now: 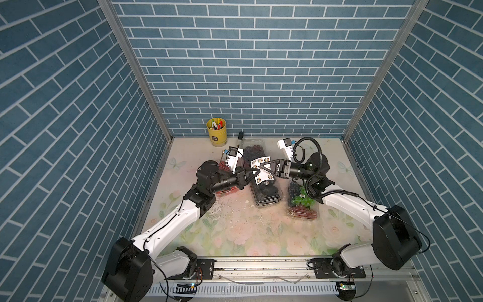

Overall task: Label fruit boxes
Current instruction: Adjust the label sticker.

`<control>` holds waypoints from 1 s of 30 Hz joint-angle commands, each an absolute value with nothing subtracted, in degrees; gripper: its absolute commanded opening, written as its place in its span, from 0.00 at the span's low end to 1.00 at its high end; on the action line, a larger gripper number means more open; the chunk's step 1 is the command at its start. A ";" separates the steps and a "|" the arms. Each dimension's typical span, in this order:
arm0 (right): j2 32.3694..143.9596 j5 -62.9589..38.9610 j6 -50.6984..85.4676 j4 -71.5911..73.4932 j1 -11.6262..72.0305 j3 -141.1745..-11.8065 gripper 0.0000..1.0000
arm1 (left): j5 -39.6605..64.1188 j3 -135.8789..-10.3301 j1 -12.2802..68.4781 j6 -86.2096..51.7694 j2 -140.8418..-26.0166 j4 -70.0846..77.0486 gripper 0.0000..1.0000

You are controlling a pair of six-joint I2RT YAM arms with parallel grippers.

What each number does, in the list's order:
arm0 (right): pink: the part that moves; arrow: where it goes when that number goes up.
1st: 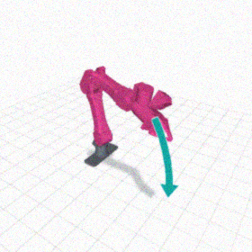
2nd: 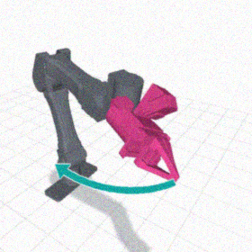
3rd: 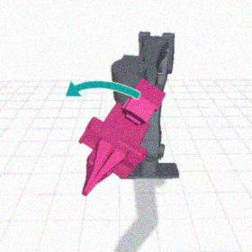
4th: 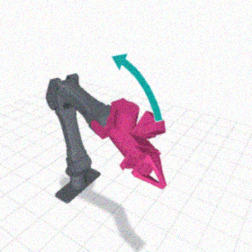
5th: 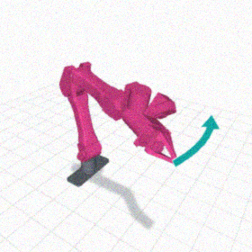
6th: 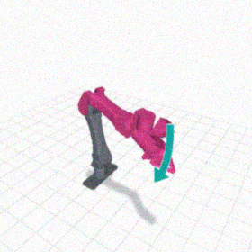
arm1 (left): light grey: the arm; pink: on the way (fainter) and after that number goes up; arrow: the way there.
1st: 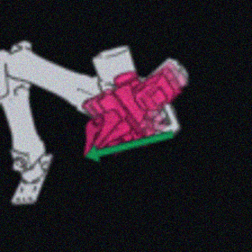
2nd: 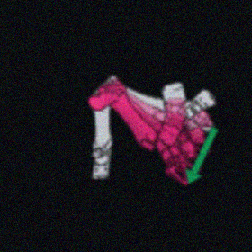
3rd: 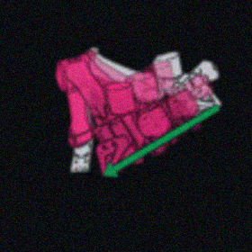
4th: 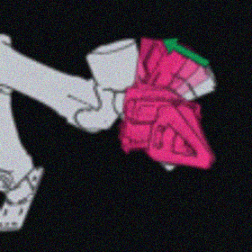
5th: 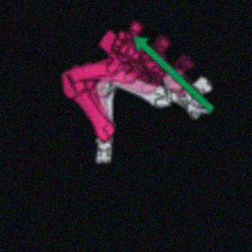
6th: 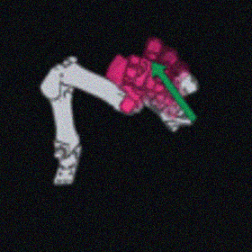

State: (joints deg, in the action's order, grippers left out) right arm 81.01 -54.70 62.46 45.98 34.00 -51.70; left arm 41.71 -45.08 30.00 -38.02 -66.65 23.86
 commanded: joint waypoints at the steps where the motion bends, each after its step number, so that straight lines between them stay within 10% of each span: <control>1: 77.54 -54.40 55.49 38.08 33.77 -52.87 0.00 | 41.21 -45.19 29.81 -37.10 -64.30 24.95 0.00; 9: 76.82 -54.16 51.30 32.37 33.75 -54.66 0.18 | 43.55 -45.11 29.90 -37.66 -64.52 25.03 0.00; 30: 77.96 -55.46 51.34 33.19 33.76 -56.98 0.18 | 46.63 -45.68 30.38 -37.49 -65.76 24.85 0.00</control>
State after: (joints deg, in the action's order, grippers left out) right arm 77.82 -54.30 52.16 31.66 33.95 -54.52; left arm 45.41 -45.08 30.17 -37.98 -65.41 23.86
